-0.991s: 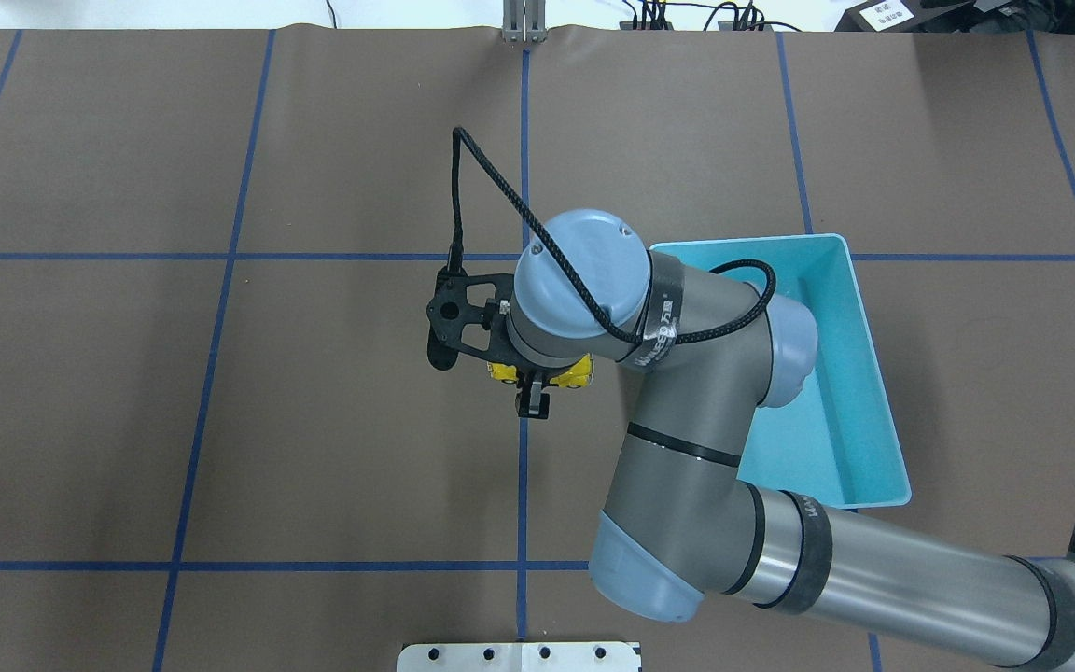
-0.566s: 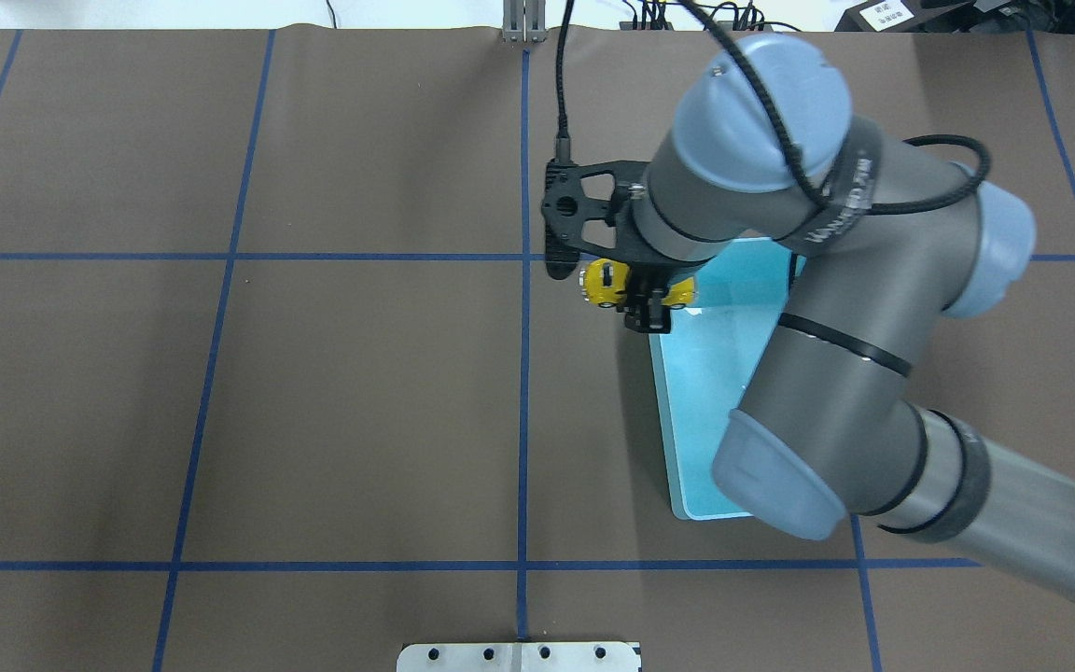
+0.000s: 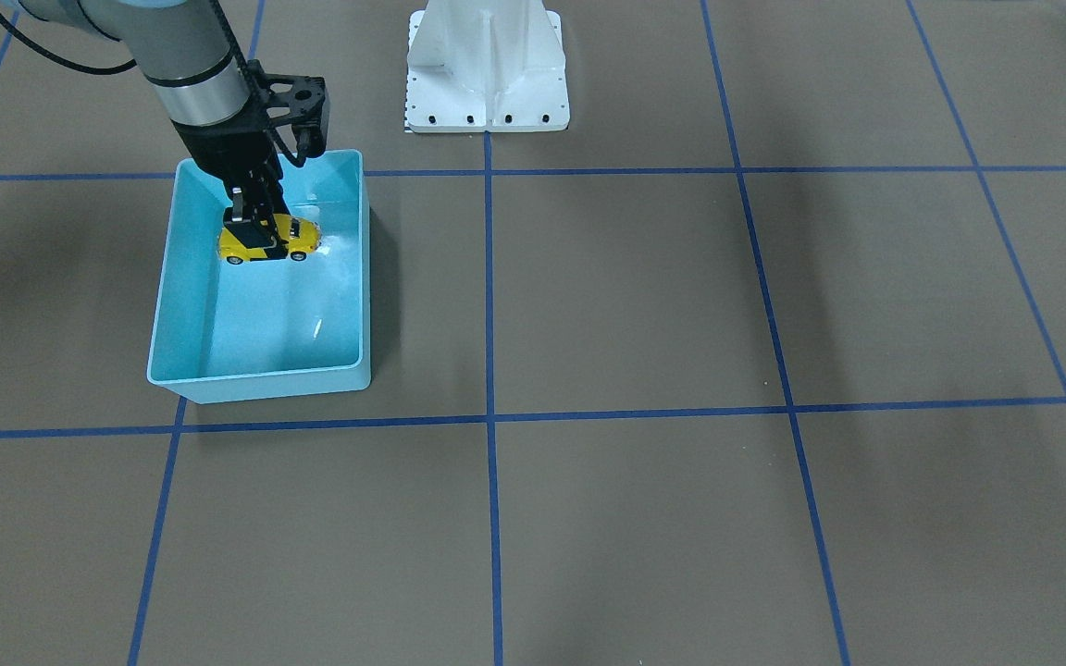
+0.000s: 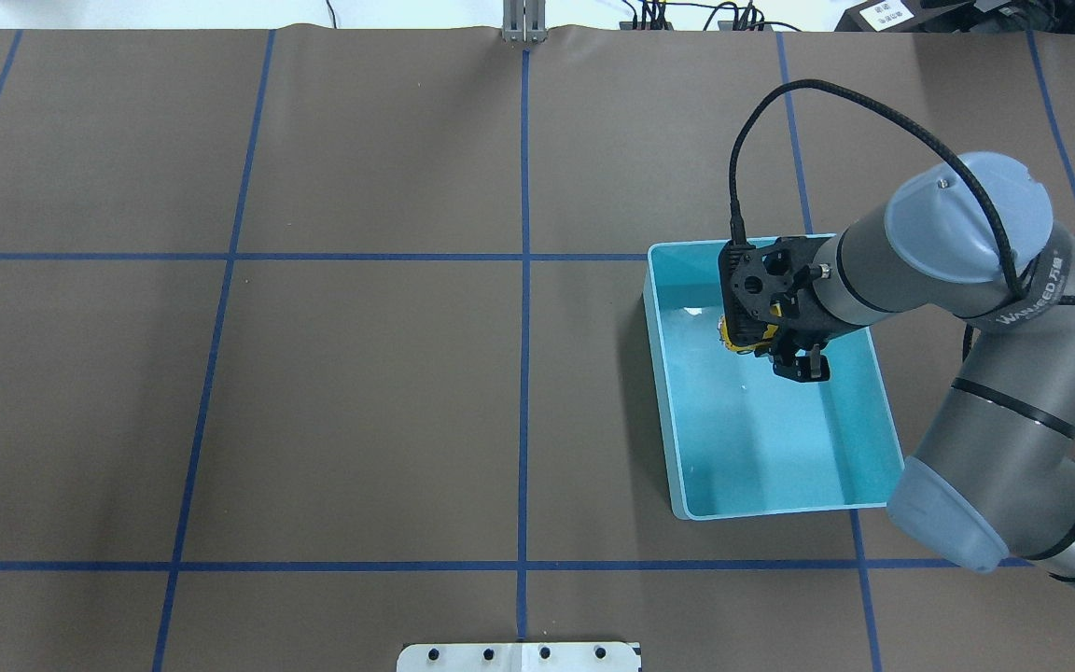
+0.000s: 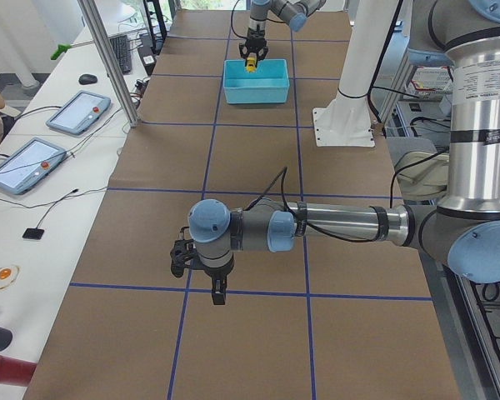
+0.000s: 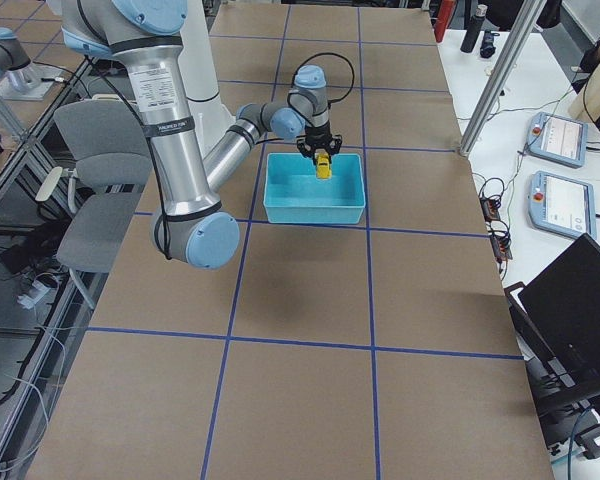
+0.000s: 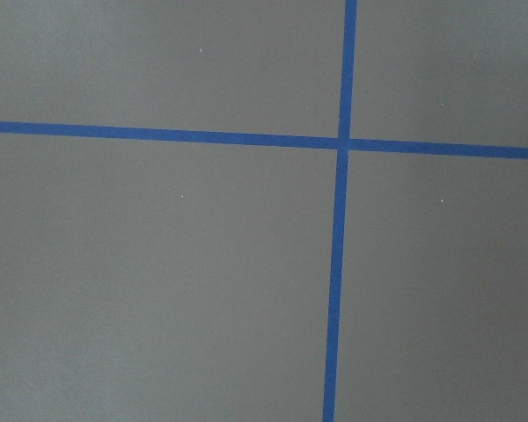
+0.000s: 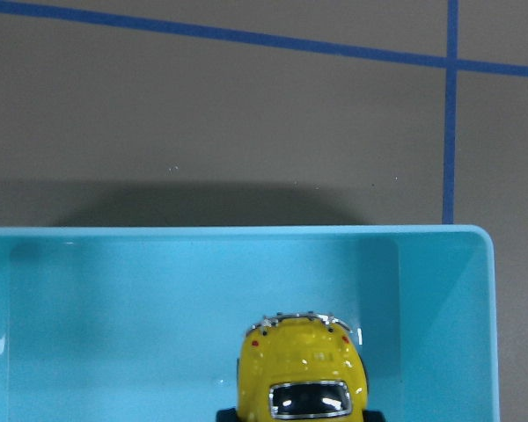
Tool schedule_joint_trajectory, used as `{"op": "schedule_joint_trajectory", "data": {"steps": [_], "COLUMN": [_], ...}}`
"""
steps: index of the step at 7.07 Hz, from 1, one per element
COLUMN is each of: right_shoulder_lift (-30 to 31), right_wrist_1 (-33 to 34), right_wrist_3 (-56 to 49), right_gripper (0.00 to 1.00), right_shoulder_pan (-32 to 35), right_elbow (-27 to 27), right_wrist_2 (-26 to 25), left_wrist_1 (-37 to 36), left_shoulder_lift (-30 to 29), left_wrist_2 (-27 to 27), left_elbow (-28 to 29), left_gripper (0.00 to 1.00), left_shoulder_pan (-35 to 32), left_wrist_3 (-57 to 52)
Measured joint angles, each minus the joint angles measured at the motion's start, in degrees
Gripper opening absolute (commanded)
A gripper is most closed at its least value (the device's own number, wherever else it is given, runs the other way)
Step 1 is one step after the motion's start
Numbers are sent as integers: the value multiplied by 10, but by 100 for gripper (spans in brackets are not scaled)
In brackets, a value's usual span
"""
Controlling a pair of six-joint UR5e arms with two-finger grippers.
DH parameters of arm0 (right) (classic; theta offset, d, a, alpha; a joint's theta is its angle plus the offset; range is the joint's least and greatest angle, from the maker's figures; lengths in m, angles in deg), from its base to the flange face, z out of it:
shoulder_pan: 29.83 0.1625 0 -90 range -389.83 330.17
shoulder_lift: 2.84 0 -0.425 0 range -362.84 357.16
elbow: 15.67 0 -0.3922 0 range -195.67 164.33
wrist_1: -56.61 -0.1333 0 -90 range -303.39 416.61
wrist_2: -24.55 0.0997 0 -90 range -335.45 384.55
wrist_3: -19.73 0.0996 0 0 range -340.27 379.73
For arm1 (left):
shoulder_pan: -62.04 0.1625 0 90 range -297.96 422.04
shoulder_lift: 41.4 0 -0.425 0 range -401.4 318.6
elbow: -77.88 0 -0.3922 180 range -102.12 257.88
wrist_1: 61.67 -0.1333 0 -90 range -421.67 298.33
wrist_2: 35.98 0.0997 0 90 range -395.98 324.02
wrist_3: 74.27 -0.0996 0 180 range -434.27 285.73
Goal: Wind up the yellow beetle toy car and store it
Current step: 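Lower the car into the bin and open the right gripper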
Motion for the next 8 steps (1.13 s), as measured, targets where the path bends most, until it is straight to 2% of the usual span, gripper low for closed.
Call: {"op": "schedule_joint_trajectory", "data": {"steps": [2, 3, 4, 5, 8], "right_shoulder_lift": [24, 25, 26, 28, 26], "right_wrist_1": [-134, -168, -182, -187, -188], "right_wrist_3": [10, 21, 32, 36, 37], "right_gripper": [0, 0, 94, 100, 100], "right_shoulder_pan": [-10, -20, -28, -32, -32], "right_elbow": [81, 105, 112, 114, 103], "right_wrist_2": [0, -1, -1, -1, 13], "left_wrist_1": [0, 0, 0, 0, 0], "left_shoulder_lift": [0, 0, 0, 0, 0], "left_wrist_2": [0, 0, 0, 0, 0], "left_elbow": [1, 1, 1, 1, 1], "left_gripper": [100, 100, 100, 100, 100], "left_shoulder_pan": [0, 0, 0, 0, 0], "left_wrist_3": [0, 0, 0, 0, 0]}}
